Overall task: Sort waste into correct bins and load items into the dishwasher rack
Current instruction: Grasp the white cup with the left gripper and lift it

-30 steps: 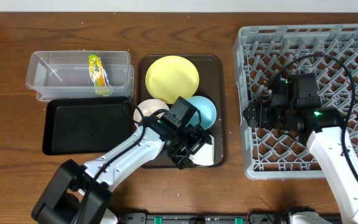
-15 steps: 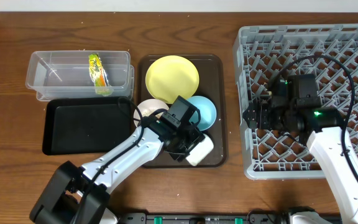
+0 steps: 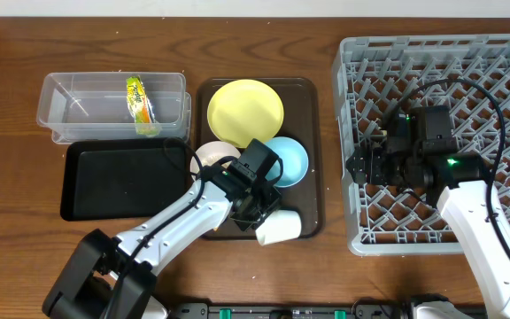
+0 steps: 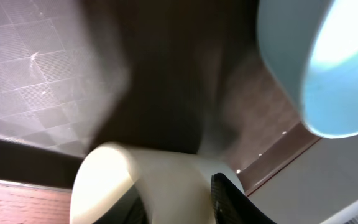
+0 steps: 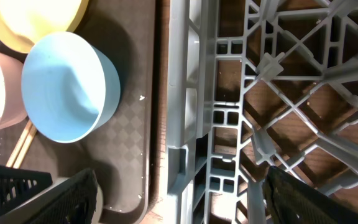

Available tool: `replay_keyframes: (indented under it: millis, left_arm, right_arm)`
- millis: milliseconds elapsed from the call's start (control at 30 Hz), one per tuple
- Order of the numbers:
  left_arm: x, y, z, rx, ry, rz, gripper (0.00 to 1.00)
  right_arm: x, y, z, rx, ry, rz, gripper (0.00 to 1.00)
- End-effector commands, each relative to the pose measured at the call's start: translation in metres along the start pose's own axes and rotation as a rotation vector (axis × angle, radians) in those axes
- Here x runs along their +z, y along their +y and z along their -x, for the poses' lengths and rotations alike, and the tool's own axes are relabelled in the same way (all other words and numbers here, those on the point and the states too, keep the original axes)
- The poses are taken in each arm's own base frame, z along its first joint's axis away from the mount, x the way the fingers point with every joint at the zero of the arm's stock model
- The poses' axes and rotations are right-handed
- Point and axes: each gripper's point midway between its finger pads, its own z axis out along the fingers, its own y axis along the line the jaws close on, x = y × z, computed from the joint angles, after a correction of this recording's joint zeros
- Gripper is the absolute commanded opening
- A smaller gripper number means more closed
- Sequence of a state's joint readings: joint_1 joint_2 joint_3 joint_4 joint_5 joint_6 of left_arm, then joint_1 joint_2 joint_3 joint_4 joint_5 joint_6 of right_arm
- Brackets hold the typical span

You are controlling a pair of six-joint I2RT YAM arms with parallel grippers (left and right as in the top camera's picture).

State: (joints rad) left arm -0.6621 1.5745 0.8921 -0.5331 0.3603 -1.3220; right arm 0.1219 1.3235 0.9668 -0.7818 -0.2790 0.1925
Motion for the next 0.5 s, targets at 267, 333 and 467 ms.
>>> replay_keyframes:
  millis: [267, 333, 467]
  left_arm:
    - [0.000, 0.002, -0.013, 0.184, 0.075, -0.007, 0.32]
    - [-0.001, 0.002, -0.014, 0.211, 0.080, -0.010, 0.28]
    - [-0.001, 0.004, -0.018, 0.222, 0.103, -0.007, 0.25]
  right_arm:
    - [-0.006, 0.002, 0.006, -0.017, -0.021, 0.001, 0.84]
    - [-0.006, 0.002, 0.006, -0.017, -0.021, 0.001, 0.84]
    - [-0.006, 0.001, 0.005, -0.017, -0.020, 0.000, 0.84]
